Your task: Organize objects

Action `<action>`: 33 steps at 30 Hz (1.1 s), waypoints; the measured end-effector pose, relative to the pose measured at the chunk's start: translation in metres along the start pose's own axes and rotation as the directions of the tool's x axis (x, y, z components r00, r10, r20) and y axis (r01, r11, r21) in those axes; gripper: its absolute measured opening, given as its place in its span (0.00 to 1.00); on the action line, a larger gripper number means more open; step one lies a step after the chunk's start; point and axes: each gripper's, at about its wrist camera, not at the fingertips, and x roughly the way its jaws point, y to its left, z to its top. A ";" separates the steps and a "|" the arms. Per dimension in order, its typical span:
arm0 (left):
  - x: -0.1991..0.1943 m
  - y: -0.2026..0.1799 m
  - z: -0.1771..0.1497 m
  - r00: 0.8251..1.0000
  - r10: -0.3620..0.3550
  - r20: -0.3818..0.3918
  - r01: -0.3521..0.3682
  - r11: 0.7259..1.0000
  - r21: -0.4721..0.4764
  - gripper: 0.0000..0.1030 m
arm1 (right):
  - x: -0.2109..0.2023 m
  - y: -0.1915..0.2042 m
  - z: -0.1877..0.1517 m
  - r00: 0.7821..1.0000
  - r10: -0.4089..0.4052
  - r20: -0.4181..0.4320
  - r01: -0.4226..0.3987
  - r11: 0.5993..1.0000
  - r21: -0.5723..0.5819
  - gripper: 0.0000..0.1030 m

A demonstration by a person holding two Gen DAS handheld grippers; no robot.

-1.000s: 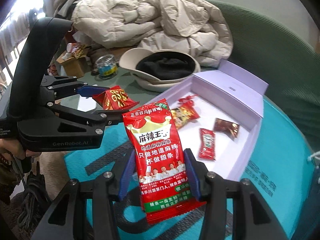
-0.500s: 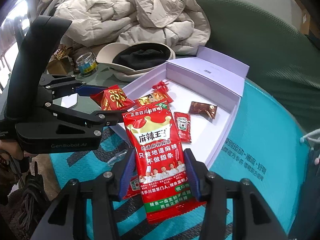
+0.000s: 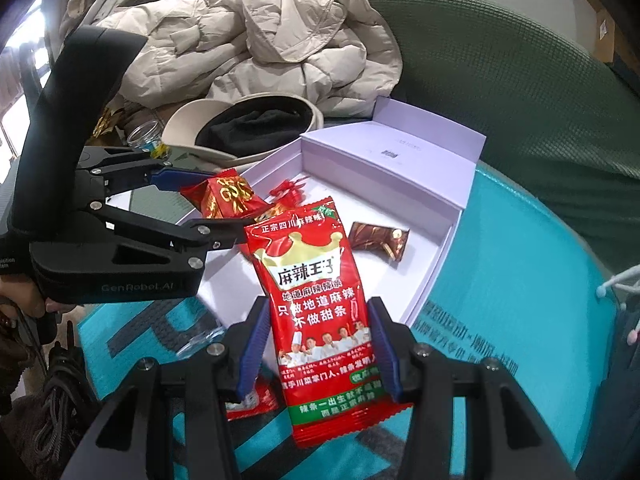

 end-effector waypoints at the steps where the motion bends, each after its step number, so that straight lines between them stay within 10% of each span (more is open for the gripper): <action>1: 0.002 0.001 0.003 1.000 0.002 -0.001 -0.002 1.000 0.006 0.55 | 0.002 -0.002 0.002 1.000 0.002 0.001 -0.002 1.000 0.002 0.48; 33: 0.048 0.021 0.056 0.998 0.048 0.040 -0.050 0.998 0.038 0.55 | 0.042 -0.039 0.057 0.999 0.021 0.040 -0.022 0.999 0.024 0.48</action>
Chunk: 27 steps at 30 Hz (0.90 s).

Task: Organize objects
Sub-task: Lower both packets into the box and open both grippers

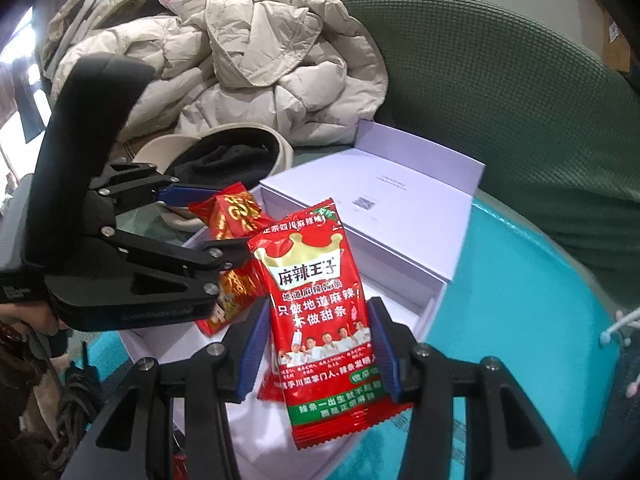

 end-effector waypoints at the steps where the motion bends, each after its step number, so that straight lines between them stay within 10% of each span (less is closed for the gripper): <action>1: 0.003 0.001 0.000 1.000 0.002 0.002 -0.002 1.000 -0.002 0.55 | 0.003 0.000 0.001 1.000 -0.004 -0.001 0.004 1.000 -0.003 0.48; 27: 0.045 0.007 -0.022 0.994 -0.090 -0.067 0.086 0.995 -0.048 0.55 | 0.047 -0.004 -0.016 0.995 -0.041 -0.089 0.044 0.999 0.022 0.48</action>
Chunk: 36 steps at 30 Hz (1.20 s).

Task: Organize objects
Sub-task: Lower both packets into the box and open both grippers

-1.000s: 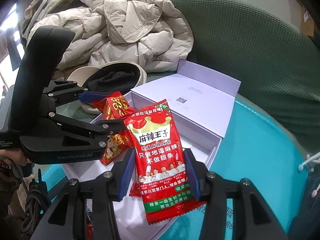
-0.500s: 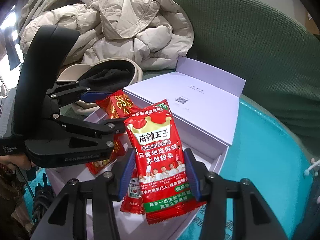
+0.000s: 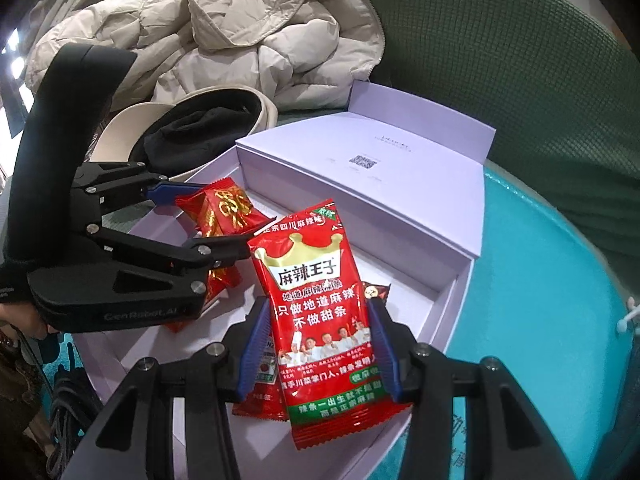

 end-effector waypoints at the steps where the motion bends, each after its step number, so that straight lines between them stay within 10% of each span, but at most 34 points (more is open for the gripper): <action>1: -0.001 0.000 -0.001 1.000 -0.003 -0.003 0.003 1.000 -0.003 0.55 | 0.001 0.000 -0.001 1.000 0.002 -0.006 -0.002 1.000 0.007 0.48; 36: -0.048 -0.009 -0.039 0.997 -0.046 -0.063 0.044 0.999 -0.028 0.60 | -0.031 0.035 -0.034 0.997 -0.046 -0.063 0.050 0.996 0.068 0.50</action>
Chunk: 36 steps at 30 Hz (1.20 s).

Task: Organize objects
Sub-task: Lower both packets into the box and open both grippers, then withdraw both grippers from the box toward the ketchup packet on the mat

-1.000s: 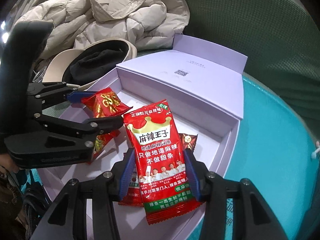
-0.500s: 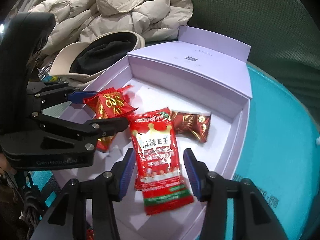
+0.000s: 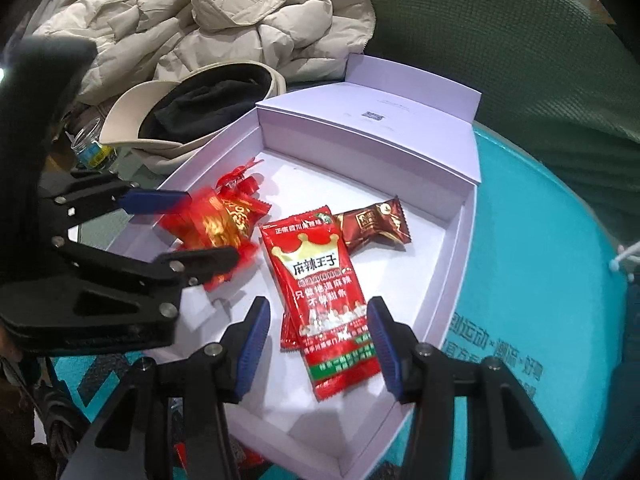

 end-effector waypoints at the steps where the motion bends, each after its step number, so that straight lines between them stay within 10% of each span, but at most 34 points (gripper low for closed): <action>1: -0.005 0.000 0.000 1.000 0.004 0.012 -0.004 1.000 -0.002 0.60 | -0.003 0.001 0.000 1.000 -0.004 0.003 0.004 1.000 0.006 0.50; 36: -0.179 -0.029 -0.033 0.968 0.055 0.244 -0.057 0.998 0.002 0.84 | -0.172 0.043 -0.033 0.933 -0.198 0.300 0.171 0.979 0.113 0.79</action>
